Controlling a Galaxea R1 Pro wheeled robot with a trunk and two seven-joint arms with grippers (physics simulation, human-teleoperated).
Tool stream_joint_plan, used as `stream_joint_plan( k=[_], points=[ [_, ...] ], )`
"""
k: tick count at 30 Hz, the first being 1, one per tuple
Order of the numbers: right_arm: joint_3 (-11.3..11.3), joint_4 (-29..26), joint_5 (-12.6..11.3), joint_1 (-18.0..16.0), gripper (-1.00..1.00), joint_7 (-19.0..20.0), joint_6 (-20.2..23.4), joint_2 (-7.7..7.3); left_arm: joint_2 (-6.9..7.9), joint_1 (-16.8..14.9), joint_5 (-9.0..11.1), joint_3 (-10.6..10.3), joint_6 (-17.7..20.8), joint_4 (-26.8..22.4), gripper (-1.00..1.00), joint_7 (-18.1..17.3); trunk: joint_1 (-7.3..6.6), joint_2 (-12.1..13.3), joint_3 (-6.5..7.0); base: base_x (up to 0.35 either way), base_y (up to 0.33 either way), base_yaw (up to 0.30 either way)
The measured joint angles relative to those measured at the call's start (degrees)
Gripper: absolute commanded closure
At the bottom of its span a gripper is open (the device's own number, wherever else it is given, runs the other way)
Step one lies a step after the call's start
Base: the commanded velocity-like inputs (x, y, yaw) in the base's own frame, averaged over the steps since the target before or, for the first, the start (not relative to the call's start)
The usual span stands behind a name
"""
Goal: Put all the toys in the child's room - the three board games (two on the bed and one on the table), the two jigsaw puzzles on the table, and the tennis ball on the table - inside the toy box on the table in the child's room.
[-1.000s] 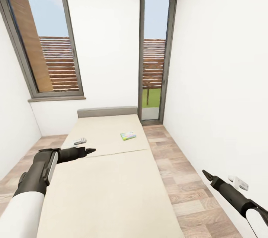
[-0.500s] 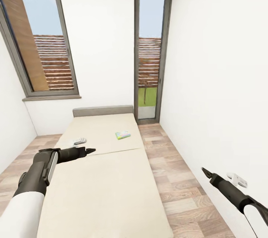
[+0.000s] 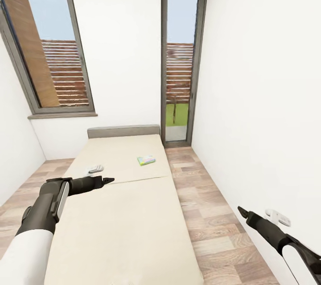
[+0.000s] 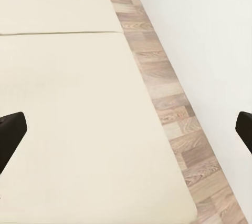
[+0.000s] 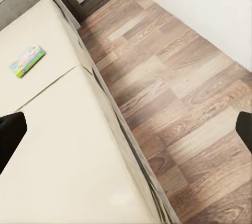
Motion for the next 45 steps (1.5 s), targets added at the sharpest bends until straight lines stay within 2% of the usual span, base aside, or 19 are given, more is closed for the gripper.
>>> stream_joint_plan(
  k=[9, 18, 29, 34, 37, 42, 45],
  points=[
    [0.13, -0.09, 0.42, 0.00, -1.00, -0.12, -0.17, 0.09, -0.02, 0.00, 0.04, -0.04, 0.01, 0.00, -1.00, -0.04, 0.00, 0.00, 0.00, 0.000, -0.118, 0.257],
    [0.14, -0.13, 0.42, 0.01, -1.00, -0.10, -0.25, 0.30, -0.01, -0.01, 0.01, -0.01, -0.01, 0.02, -1.00, -0.08, 0.00, 0.00, 0.00, 0.000, -0.048, 0.048],
    [0.15, -0.13, 0.81, 0.01, -1.00, -0.16, -0.26, 1.17, 0.01, 0.00, 0.03, -0.01, -0.03, 0.01, -1.00, -0.08, 0.00, 0.00, 0.02, 0.000, -0.258, 0.066],
    [0.14, -0.14, 3.89, -0.08, -1.00, -0.18, -0.27, 1.87, -0.01, 0.00, 0.08, -0.01, -0.03, 0.00, -1.00, -0.12, 0.00, -0.01, 0.11, 0.000, -0.160, 0.255],
    [0.14, -0.13, 5.84, -0.14, -1.00, -0.19, -0.26, 2.99, -0.01, -0.01, 0.09, 0.00, -0.04, 0.00, -1.00, -0.17, 0.00, -0.02, 0.17, 0.000, -0.041, 0.273],
    [0.14, -0.02, 7.64, -0.71, -1.00, -0.19, -0.20, 4.39, 0.00, -0.01, 0.09, -0.03, -0.04, -0.01, -1.00, -0.16, 0.00, -0.01, 0.23, 0.000, -0.012, 0.279],
    [0.14, 0.07, 8.51, -0.98, -1.00, -0.19, -0.19, 4.66, 0.00, -0.01, 0.09, -0.03, -0.01, -0.01, -1.00, -0.16, 0.00, -0.02, 0.24, 0.000, -0.003, 0.282]
  ],
)
